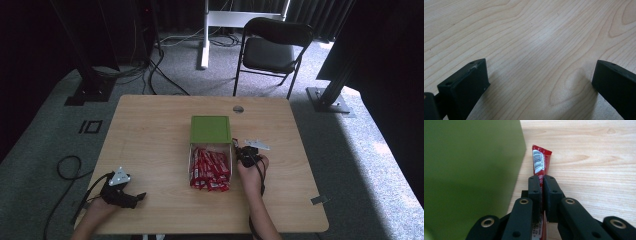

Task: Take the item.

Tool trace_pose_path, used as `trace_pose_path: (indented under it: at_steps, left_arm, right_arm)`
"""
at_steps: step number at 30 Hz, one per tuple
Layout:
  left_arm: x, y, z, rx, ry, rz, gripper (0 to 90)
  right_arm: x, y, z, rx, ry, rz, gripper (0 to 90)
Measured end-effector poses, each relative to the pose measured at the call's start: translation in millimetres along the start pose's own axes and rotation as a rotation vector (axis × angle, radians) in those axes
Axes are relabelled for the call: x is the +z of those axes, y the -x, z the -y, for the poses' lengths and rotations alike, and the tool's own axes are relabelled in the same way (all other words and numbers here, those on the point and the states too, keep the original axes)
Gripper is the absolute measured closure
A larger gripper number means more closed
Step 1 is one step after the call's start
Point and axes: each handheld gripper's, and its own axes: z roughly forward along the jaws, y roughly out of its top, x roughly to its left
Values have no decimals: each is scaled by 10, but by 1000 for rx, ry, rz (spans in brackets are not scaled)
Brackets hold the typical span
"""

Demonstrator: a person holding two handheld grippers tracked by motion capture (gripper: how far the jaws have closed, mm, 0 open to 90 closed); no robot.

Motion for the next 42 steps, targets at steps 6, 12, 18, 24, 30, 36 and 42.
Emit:
trace_pose_path:
  at_steps: [6, 12, 18, 24, 30, 36, 42]
  left_arm:
    - [0, 0, 0, 0, 0, 0, 14]
    - [0, 0, 0, 0, 0, 0, 15]
    - [1, 3, 1, -4, 2, 0, 15]
    - [1, 3, 1, -4, 2, 0, 15]
    - [1, 3, 1, -4, 2, 0, 14]
    - [1, 3, 1, -4, 2, 0, 15]
    - [1, 3, 1, -4, 2, 0, 14]
  right_arm:
    - [48, 27, 53, 24, -37, 3, 827]
    - [-3, 19, 20, 13, -42, -23, 704]
    - [-164, 53, -90, -35, -5, -66, 592]
    - [-289, 144, -120, -70, 25, -109, 511]
    - [-361, 207, -108, -85, 33, -168, 405]
    - [-439, 288, -69, -72, 55, -178, 331]
    - [-531, 418, -29, -101, 52, -168, 256]
